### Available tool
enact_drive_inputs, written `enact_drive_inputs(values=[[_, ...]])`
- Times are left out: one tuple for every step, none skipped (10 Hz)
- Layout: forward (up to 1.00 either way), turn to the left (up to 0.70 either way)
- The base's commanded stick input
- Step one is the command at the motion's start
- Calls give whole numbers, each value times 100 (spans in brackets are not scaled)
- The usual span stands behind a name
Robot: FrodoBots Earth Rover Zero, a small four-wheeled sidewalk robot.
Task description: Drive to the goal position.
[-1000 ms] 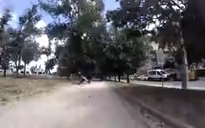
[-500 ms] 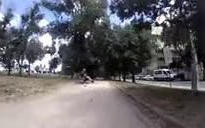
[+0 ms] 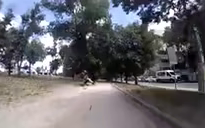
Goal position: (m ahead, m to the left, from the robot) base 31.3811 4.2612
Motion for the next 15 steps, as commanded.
enact_drive_inputs(values=[[100,0],[100,0],[100,0],[100,0],[100,0],[100,0],[100,0],[100,0],[100,0],[100,0],[100,0],[100,0],[100,0],[100,0],[100,0]])
